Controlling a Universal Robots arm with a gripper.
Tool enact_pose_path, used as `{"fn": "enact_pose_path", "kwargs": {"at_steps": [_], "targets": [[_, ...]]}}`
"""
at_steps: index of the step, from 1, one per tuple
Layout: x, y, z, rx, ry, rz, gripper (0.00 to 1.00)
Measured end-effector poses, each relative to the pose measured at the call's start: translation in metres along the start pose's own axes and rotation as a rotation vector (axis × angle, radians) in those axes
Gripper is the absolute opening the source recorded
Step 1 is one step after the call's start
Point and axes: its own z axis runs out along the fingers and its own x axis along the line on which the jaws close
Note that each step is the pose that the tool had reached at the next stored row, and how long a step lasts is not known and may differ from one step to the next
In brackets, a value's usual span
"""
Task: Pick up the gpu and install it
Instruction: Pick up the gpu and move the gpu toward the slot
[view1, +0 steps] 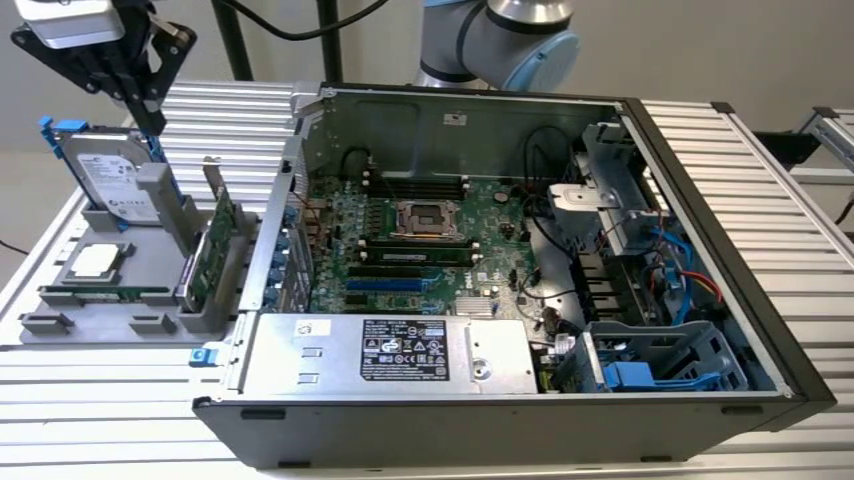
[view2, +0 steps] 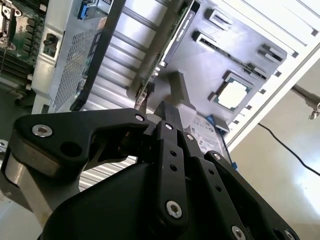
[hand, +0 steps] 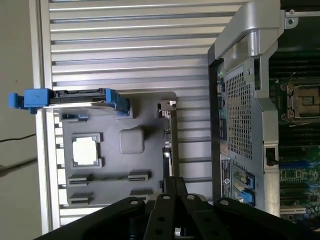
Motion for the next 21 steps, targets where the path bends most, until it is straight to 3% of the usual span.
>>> {"fn": "enact_pose_path", "kwargs": {"at_steps": [21], "targets": [[-0.0001, -0.0145, -0.0007, 0.0001, 0.0, 0.0, 0.0]]}}
